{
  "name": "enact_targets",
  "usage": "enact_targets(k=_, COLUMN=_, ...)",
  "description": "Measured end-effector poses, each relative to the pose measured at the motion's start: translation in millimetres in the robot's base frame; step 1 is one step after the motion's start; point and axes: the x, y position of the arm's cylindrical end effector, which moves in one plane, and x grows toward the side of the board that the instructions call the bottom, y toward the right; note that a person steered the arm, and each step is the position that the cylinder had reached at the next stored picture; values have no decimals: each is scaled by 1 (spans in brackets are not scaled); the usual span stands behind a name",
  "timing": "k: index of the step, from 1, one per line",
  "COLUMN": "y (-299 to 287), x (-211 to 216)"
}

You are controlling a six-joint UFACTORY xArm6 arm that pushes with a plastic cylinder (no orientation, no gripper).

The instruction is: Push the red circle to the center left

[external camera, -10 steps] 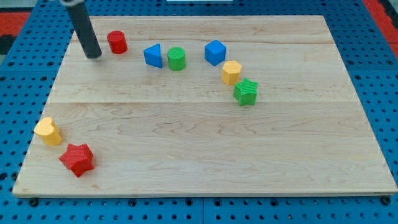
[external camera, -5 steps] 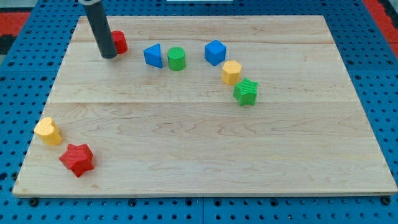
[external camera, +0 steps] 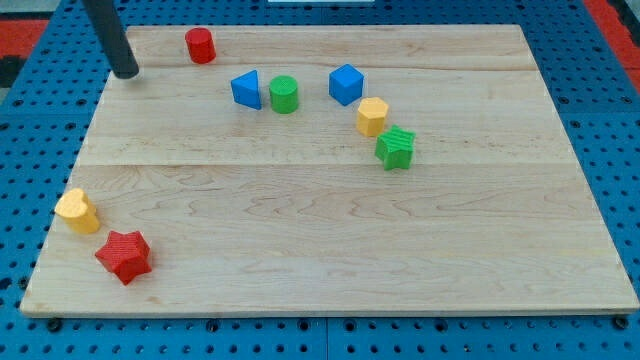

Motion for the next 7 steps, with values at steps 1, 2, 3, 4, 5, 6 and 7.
enact_targets(k=1, y=19, x=-74)
enact_targets(k=2, y=84, x=-82)
enact_targets(k=3, y=148, x=-72)
enact_targets(k=4, y=106, x=-46)
enact_targets(k=5, y=114, x=-59)
enact_targets(k=6, y=125, x=-82)
enact_targets(k=7, y=73, x=-43)
